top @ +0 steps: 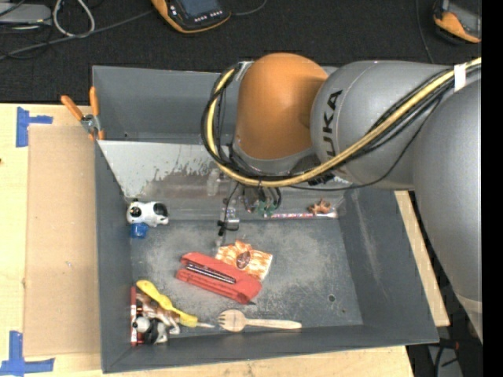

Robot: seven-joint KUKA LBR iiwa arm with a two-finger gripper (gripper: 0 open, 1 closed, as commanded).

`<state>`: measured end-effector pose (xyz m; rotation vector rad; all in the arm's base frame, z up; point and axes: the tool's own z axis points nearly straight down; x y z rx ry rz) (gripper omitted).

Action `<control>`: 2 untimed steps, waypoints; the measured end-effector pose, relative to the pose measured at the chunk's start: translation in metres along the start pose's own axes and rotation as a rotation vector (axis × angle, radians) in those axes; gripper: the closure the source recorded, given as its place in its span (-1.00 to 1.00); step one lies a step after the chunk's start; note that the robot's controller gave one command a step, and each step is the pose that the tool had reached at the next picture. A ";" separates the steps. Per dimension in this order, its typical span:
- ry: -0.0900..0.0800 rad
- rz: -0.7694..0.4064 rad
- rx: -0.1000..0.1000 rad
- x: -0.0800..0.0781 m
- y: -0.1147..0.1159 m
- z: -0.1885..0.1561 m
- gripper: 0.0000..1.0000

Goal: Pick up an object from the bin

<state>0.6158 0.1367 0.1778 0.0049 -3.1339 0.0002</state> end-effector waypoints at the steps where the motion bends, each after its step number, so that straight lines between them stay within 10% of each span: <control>1: -0.007 0.003 -0.001 -0.002 -0.001 -0.004 -1.00; 2: -0.008 0.105 -0.001 0.022 -0.016 0.063 -1.00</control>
Offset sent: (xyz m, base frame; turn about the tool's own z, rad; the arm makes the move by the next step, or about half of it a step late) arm -0.0391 -0.0280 -0.1078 0.1748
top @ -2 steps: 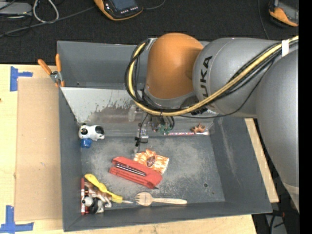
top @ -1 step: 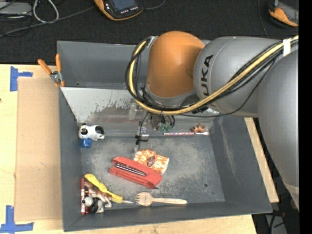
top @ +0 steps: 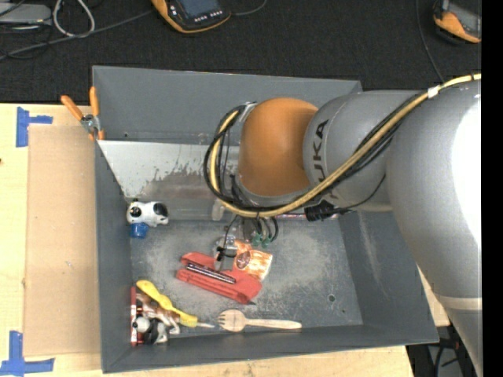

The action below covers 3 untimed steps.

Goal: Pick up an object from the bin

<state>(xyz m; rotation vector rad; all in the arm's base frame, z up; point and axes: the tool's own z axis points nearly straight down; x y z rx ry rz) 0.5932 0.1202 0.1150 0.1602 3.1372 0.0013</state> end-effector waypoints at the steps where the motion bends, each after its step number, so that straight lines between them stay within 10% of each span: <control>1: -0.001 0.063 -0.001 0.013 -0.010 0.008 -1.00; 2: 0.005 0.278 0.003 0.045 -0.053 0.017 -1.00; 3: 0.004 0.280 -0.002 0.036 -0.031 0.041 -1.00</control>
Offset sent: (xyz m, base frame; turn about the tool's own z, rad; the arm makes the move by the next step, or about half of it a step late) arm -0.0517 -0.0489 -0.0150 0.2759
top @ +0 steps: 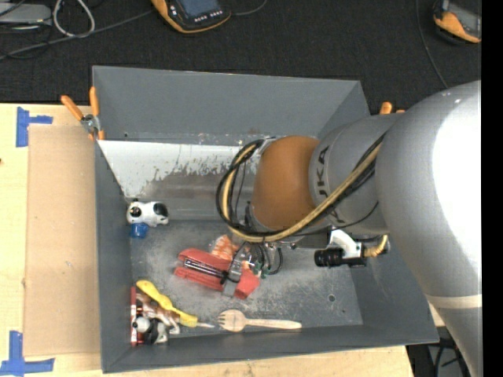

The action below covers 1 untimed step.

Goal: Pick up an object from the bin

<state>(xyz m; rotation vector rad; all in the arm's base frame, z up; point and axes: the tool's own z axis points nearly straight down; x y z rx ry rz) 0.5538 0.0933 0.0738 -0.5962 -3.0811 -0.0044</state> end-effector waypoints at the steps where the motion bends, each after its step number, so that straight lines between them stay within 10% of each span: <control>1: 0.003 0.152 -0.002 0.003 0.002 -0.002 1.00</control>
Offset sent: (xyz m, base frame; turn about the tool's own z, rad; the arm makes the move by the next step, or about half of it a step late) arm 0.0000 0.0000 0.0000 0.0000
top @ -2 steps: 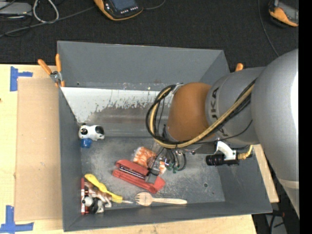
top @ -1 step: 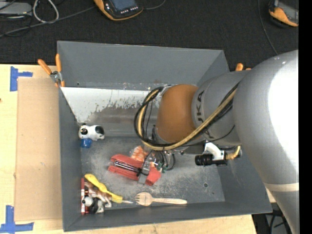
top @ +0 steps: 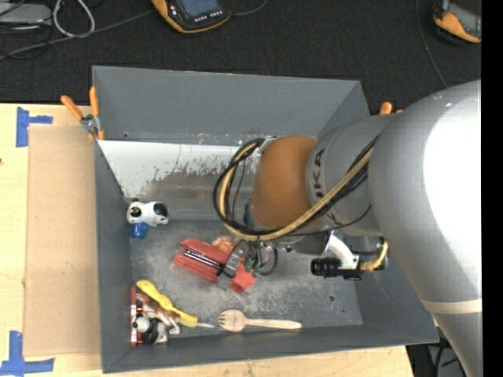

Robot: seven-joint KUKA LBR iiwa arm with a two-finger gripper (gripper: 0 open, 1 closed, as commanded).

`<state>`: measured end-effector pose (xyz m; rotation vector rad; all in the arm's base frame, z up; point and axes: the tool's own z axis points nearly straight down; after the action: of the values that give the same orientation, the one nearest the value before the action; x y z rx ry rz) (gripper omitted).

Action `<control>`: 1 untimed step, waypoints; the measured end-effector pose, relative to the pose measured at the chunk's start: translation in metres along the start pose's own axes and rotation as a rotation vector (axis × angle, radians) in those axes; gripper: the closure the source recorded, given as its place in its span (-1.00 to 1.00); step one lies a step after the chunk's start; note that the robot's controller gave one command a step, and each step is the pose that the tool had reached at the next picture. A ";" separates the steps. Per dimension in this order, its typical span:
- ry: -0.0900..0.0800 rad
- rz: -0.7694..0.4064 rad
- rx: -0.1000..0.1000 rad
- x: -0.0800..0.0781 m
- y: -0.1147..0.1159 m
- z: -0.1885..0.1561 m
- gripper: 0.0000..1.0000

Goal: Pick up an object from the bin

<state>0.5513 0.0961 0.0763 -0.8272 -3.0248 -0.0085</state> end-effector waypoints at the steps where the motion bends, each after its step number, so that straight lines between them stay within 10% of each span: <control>1: 0.000 0.001 0.000 0.000 0.000 0.000 1.00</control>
Offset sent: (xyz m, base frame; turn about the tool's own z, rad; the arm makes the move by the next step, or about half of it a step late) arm 0.0002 -0.0001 0.1107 0.0004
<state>0.5513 0.0961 0.0763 -0.8281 -3.0245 -0.0087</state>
